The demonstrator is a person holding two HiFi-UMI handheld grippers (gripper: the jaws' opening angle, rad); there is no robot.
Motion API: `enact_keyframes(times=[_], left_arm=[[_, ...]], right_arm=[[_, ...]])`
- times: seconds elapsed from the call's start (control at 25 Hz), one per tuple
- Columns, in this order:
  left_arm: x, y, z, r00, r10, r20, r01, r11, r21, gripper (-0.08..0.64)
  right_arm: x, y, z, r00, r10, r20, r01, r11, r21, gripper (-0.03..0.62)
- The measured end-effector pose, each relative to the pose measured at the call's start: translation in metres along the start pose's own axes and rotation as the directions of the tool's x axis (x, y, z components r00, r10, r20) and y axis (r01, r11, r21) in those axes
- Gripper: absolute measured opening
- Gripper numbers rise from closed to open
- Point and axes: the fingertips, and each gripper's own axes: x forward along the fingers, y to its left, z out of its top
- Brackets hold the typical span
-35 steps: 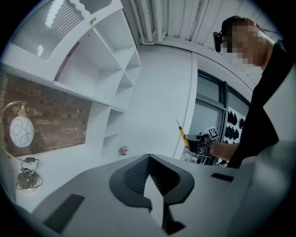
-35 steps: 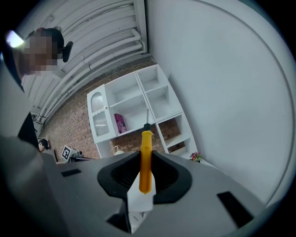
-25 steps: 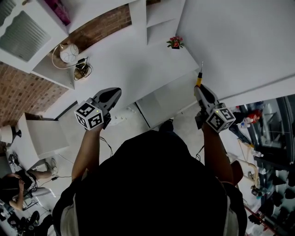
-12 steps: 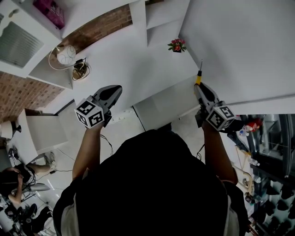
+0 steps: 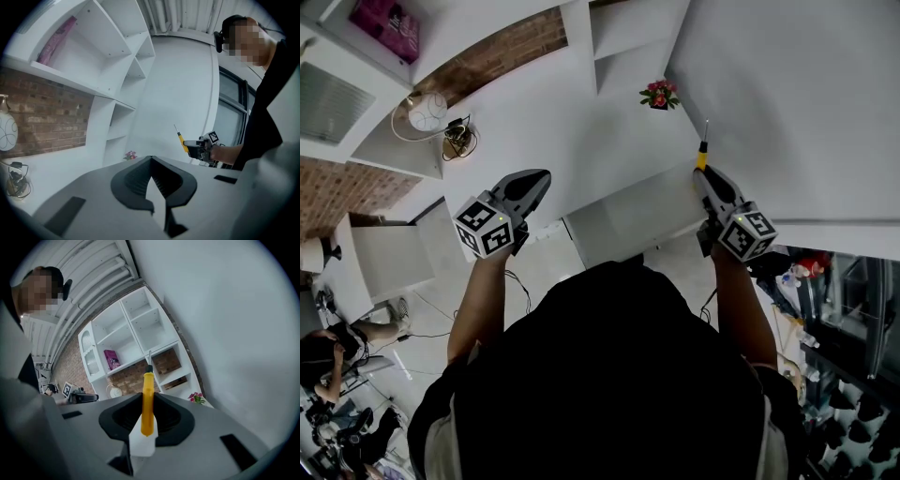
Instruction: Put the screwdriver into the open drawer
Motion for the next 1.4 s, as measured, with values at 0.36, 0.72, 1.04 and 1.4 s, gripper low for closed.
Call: enact_keyframes(times=[0.36,0.72,1.04,1.4], left_arm=[[0.012,0.004,0.008,0.999,0.04,0.003,-0.04,0.999,-0.007,0.015],[0.022,0.016,0.009,0.999,0.045,0.002,-0.045,0.999,-0.027,0.015],[0.034,0.018,0.006,1.0,0.026,-0.007,-0.026,0.999,-0.026,0.015],[0.038,0.02,-0.01,1.0,0.009,-0.024,-0.01,0.999,-0.045,0.015]], right_arm=[[0.015,-0.031,-0.01,0.997,0.017,-0.07,-0.017,1.0,-0.005,0.083],[0.035,-0.047,-0.029,0.986,0.022,-0.163,-0.032,0.998,-0.06,0.083],[0.044,-0.051,-0.048,0.972,0.018,-0.233,-0.047,0.991,-0.122,0.083],[0.049,-0.053,-0.08,0.948,0.008,-0.318,-0.073,0.979,-0.192,0.083]])
